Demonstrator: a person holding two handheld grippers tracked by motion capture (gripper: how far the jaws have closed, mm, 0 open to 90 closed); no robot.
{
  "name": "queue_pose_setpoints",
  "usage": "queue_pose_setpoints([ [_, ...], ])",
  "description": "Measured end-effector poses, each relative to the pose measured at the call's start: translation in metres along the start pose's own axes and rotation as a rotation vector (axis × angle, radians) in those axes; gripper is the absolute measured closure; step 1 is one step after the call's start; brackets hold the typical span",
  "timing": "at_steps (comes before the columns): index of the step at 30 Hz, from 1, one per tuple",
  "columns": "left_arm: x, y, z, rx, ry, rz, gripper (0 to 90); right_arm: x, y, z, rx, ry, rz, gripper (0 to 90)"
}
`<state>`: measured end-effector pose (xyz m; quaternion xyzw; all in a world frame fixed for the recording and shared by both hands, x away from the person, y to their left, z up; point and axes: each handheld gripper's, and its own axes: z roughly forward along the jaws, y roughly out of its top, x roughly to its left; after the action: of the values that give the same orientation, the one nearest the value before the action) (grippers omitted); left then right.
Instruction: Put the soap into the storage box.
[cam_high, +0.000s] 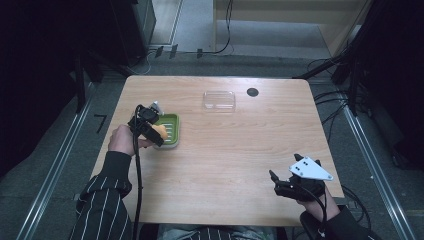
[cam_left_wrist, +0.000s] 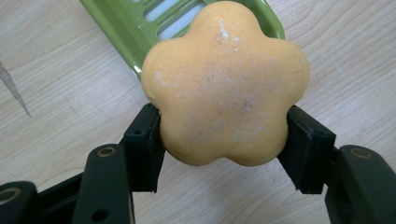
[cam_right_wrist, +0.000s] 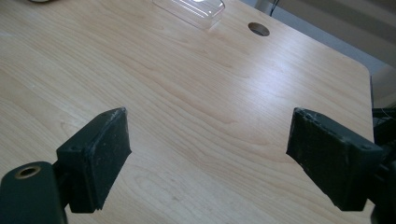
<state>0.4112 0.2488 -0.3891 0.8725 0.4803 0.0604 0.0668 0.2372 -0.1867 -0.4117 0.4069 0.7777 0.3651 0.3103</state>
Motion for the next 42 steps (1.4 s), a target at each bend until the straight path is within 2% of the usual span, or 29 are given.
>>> queue_pose_setpoints([
  [14,0.004,0.022,0.007,0.022,0.007,0.025,39.5,0.000,0.000,0.000,-0.001,-0.001,0.002,13.7],
  [17,0.005,0.023,0.008,0.012,0.013,0.016,39.4,0.000,0.000,0.000,0.000,-0.001,0.002,13.7],
  [33,0.014,0.037,0.024,0.033,0.031,0.011,39.4,0.000,0.000,0.000,0.001,-0.001,0.005,13.7],
  [42,0.011,0.044,0.029,0.049,0.060,0.026,39.4,0.000,0.000,0.000,0.001,-0.002,0.005,13.7],
])
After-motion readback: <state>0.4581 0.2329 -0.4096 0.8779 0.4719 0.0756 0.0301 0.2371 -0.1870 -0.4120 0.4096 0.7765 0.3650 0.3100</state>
